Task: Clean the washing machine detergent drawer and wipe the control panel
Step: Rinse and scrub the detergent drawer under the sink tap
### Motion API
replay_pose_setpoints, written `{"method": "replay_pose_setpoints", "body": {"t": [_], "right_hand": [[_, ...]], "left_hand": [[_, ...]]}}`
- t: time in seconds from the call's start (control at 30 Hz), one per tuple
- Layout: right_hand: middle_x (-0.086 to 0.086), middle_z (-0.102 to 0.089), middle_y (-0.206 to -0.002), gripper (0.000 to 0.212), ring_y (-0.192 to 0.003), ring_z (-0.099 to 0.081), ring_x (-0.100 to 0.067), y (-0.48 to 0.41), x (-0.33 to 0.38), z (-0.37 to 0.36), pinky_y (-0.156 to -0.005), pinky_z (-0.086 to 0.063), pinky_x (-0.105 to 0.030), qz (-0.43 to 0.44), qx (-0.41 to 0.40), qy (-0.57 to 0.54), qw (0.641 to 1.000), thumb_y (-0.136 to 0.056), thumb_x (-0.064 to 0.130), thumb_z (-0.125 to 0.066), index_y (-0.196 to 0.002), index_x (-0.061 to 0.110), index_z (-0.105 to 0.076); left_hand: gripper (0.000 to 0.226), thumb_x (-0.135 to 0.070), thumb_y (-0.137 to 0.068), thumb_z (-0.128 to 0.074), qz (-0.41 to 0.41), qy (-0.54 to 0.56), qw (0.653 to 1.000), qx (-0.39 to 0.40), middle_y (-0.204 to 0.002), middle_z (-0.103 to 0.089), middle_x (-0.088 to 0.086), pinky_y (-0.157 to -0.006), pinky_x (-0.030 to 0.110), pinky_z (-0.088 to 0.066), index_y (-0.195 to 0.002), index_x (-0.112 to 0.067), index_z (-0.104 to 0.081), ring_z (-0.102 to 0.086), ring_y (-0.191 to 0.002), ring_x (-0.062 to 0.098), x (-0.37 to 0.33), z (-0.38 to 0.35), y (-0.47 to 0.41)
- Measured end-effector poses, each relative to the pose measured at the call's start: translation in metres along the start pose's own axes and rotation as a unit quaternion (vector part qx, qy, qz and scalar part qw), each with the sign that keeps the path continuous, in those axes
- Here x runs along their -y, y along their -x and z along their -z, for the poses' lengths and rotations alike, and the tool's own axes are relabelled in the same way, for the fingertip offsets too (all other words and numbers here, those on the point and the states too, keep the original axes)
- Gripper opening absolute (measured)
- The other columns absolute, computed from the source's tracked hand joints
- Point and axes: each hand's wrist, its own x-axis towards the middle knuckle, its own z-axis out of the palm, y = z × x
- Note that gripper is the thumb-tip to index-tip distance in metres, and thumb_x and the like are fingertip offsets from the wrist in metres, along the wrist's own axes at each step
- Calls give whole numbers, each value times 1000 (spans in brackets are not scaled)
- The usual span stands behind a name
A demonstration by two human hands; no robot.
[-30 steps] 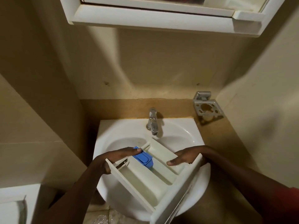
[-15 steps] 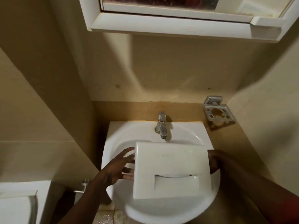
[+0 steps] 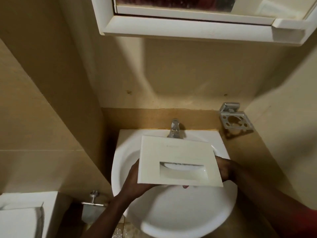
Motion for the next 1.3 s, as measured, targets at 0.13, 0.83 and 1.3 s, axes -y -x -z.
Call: {"method": "replay_pose_setpoints", "body": {"t": [0.13, 0.83, 1.3], "right_hand": [[-24, -56, -130, 58, -60, -65, -15, 16, 17, -15, -51, -54, -21, -61, 182, 7, 981, -96, 47, -27, -142, 18, -46], [0, -35, -62, 72, -51, -42, -13, 13, 37, -63, -46, -38, -24, 168, -59, 112, 978, -80, 80, -39, -103, 13, -52], [1, -41, -65, 77, -53, -44, -13, 16, 35, -61, -50, -38, -25, 161, -70, 121, 977, -75, 84, -40, -107, 15, -55]], "left_hand": [[50, -46, -51, -93, 98, -44, 994, -8, -84, -74, -20, -68, 6, -49, -94, -34, -70, -66, -84, -11, 1, 0, -4], [75, -58, -57, -79, 192, 134, 971, 45, -117, -71, 0, -78, 40, -60, -123, -30, -58, -68, -106, 21, -21, 33, -16], [74, -54, -58, -81, 183, 133, 973, 34, -117, -71, -3, -86, 44, -59, -124, -31, -56, -69, -105, 20, -25, 32, -8]]}}
